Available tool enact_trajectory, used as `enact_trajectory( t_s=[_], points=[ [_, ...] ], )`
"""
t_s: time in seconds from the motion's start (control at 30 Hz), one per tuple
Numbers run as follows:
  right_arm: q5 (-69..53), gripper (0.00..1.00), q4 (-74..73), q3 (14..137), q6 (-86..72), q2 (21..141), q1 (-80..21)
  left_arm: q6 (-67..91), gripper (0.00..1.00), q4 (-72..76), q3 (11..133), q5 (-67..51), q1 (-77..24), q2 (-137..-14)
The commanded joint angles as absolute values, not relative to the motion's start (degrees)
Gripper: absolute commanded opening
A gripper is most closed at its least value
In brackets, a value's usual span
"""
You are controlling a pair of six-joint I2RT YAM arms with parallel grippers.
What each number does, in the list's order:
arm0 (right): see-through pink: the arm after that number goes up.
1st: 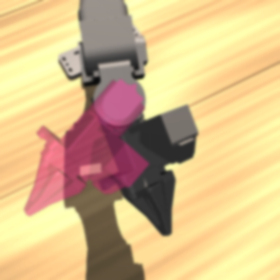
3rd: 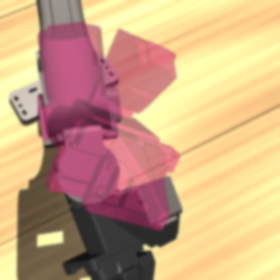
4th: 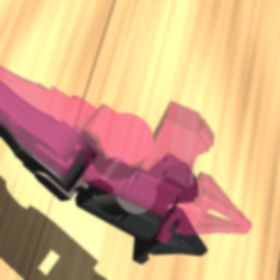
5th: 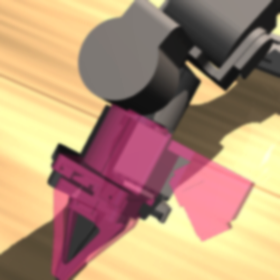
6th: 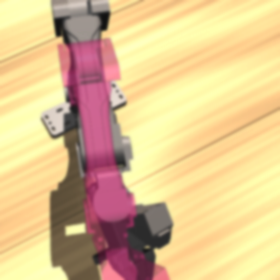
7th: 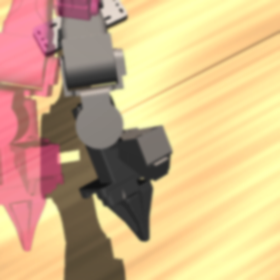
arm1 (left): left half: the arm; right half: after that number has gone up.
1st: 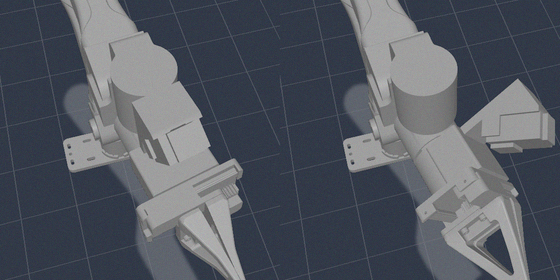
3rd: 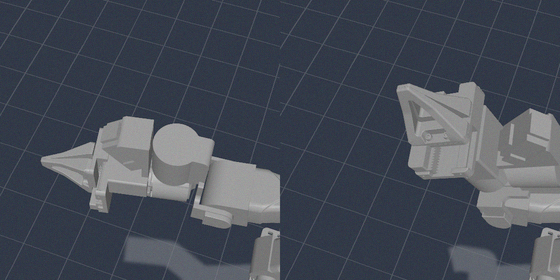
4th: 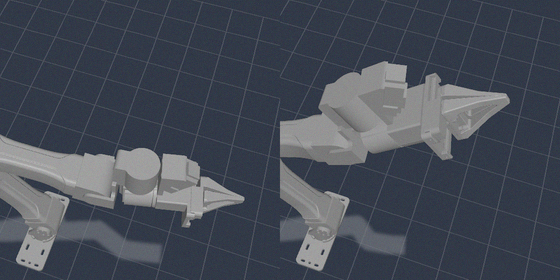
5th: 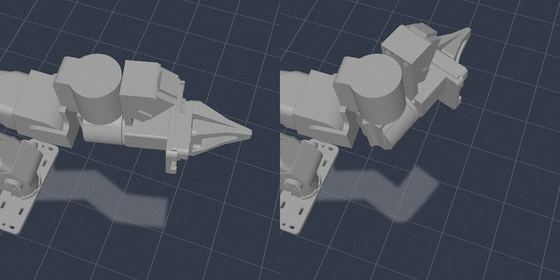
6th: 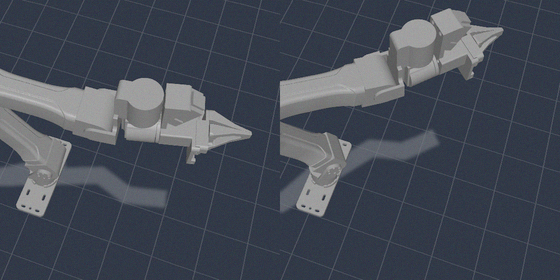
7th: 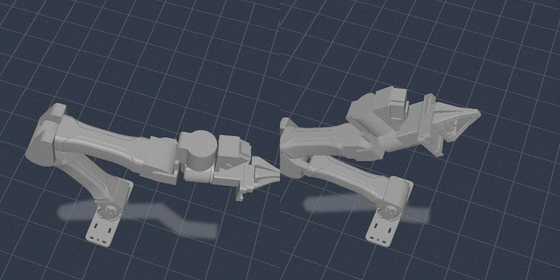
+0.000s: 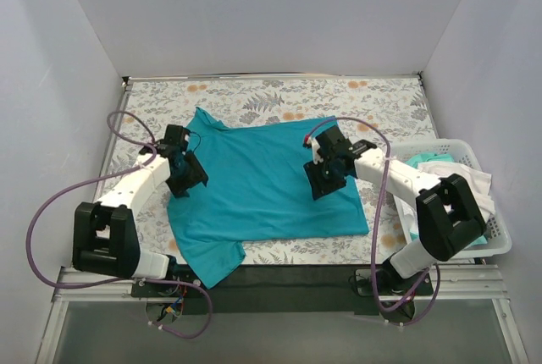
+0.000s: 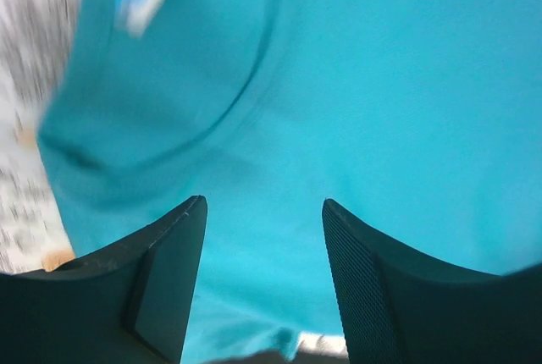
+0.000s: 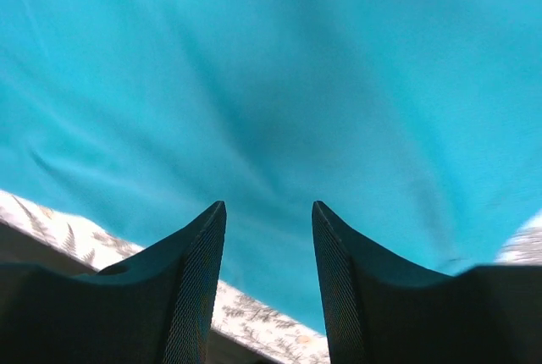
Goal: Fold and stack the t-shirts
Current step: Flatten the tshirt out
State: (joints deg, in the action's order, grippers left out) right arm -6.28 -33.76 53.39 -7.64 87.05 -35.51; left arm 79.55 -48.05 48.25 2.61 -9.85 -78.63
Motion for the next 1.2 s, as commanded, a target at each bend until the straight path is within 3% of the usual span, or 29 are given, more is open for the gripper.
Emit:
enact_trajectory(
  t_s=[0.0,0.2,0.43,0.67,0.77,0.97,1.17],
  points=[
    [-3.9,0.45,-34.6,65.4,-3.1,89.1,-30.2,72.8,0.54,-42.3,59.4,9.1,-7.8,-81.3],
    [-4.5,0.43,-33.7,84.7,-1.1,100.8,-22.4,62.0,0.54,-29.5,75.5,12.7,-1.1,-96.4],
    [-5.4,0.39,-29.2,95.6,-1.9,112.1,-16.7,54.6,0.53,-25.0,90.3,6.4,3.3,-113.2],
    [-8.6,0.36,-25.4,99.7,3.0,118.7,-14.3,49.7,0.52,-21.1,92.2,-2.3,3.3,-119.3],
    [-8.4,0.36,-25.3,100.0,3.4,120.1,-14.4,52.0,0.46,-22.3,93.1,-6.6,1.6,-119.1],
    [-9.1,0.36,-24.2,98.2,2.7,119.0,-14.3,56.5,0.45,-26.3,92.8,-1.3,-7.2,-118.0],
    [-9.3,0.37,-23.1,96.9,2.3,117.6,-14.3,58.2,0.40,-32.9,99.5,4.1,-9.7,-124.0]
  ],
)
